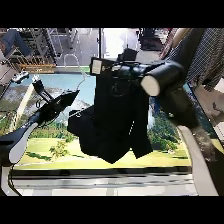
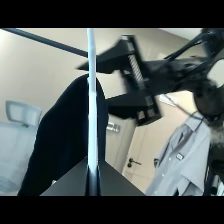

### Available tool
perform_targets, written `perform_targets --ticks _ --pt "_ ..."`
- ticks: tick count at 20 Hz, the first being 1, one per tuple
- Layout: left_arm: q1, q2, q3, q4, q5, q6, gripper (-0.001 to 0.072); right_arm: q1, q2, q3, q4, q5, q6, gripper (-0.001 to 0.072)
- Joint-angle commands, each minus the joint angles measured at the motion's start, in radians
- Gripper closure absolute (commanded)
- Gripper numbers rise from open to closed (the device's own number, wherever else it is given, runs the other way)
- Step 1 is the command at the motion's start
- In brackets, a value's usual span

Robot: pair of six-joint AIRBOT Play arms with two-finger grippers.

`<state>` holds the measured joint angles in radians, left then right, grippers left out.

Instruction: Fold the clothes and pants, and hang the long-sleeved shirts on hangers.

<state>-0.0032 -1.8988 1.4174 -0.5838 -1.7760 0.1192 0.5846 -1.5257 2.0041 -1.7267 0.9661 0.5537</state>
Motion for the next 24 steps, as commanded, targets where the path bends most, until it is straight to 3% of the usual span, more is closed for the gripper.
perform_targets --ticks 1,3,4,6,7,9,10,12,15,17,19,20,22,24 --pt "-0.003 -0.001 0.000 0.000 0.003 0.000 0.0686 -0.004 -0.089 0.001 0.010 -0.121 -0.020 0.0206" --pt "-0.003 -0.001 0.000 0.000 0.003 0.000 0.0685 -0.004 -0.106 0.000 0.019 -0.122 -0.008 0.0405" --pt "-0.003 -0.001 0.000 -0.001 0.005 0.000 0.0685 -0.004 -0.104 0.001 0.027 -0.121 0.002 0.0558" --pt "-0.003 -0.001 0.000 -0.001 0.017 0.000 0.0654 -0.004 -0.096 0.001 0.029 -0.115 0.008 0.0648" --pt "0.000 0.000 0.000 -0.001 0.039 0.000 0.0481 -0.004 -0.089 0.001 0.029 -0.101 0.007 0.0672" --pt "0.014 0.002 0.000 -0.001 0.120 0.000 0.0037 -0.004 -0.068 0.001 0.028 -0.046 0.005 0.0674" --pt "0.031 0.009 0.002 0.017 0.176 -0.008 -0.0011 -0.004 -0.058 0.001 0.025 -0.005 -0.002 0.0675" --pt "0.091 0.031 0.042 0.166 0.253 -0.013 -0.0012 -0.004 -0.045 0.000 0.012 0.099 -0.037 0.0676" --pt "0.190 0.089 0.163 0.412 0.335 -0.154 -0.0013 -0.009 -0.042 0.000 -0.028 0.206 -0.048 0.0676" --pt "0.243 0.145 0.251 0.482 0.395 -0.260 -0.0013 -0.017 -0.042 0.000 -0.033 0.208 -0.047 0.0676" --pt "0.270 0.188 0.338 0.519 0.416 -0.273 -0.0012 -0.017 -0.042 0.000 -0.032 0.207 -0.046 0.0676" --pt "0.276 0.208 0.372 0.566 0.447 -0.381 -0.0009 -0.017 -0.041 0.000 -0.043 0.196 -0.002 0.0677" --pt "0.279 0.269 0.386 0.778 0.516 -0.780 0.0035 -0.026 -0.036 0.001 -0.174 0.151 0.288 0.0677" --pt "0.262 0.309 0.386 1.092 0.479 -1.139 0.0210 -0.045 -0.024 0.006 -0.363 0.141 0.616 0.0677"
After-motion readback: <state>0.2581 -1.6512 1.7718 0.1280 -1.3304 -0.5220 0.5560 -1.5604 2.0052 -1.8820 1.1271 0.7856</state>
